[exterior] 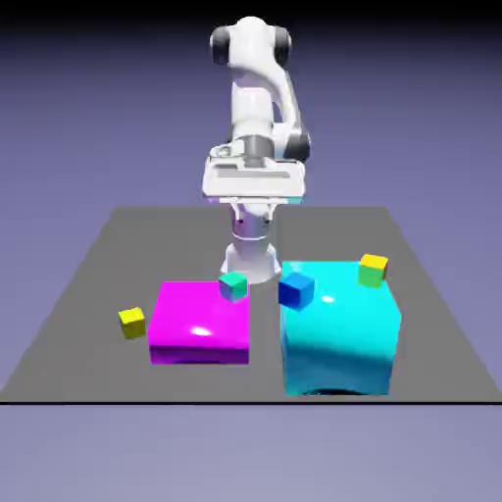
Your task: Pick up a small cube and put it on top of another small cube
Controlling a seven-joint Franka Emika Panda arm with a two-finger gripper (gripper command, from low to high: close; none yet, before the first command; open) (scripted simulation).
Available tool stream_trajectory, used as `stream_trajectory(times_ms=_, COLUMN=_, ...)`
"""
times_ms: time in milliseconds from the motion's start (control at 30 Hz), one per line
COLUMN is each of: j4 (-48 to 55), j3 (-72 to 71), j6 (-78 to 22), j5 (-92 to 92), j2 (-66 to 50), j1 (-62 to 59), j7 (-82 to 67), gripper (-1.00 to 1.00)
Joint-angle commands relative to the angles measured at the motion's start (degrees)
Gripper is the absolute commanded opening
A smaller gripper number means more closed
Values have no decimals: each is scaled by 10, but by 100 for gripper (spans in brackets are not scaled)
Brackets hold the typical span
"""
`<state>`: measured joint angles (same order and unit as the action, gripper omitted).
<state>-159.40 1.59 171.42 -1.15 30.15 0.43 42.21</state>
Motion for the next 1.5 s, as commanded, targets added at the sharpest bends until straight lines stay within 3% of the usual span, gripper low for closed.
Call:
stream_trajectory(times_ms=0, j4=13, j3=13, j6=-21, j5=-10, j2=-21, j1=-2, j7=-2, gripper=0)
stream_trajectory(times_ms=1067, j4=437, j3=435, j6=-707, j5=-314, j2=-685, j1=-70, j7=-67, gripper=0)
stream_trajectory(times_ms=1133, j4=444, j3=442, j6=-719, j5=-319, j2=-697, j1=-71, j7=-69, gripper=0)
stream_trajectory(times_ms=1233, j4=399, j3=404, j6=-646, j5=-367, j2=-737, j1=-71, j7=-95, gripper=0)
stream_trajectory(times_ms=1267, j4=399, j3=404, j6=-646, j5=-367, j2=-737, j1=-71, j7=-95, gripper=-100)
stream_trajectory(times_ms=1467, j4=446, j3=447, j6=-742, j5=-371, j2=-658, j1=-35, j7=-55, gripper=-100)
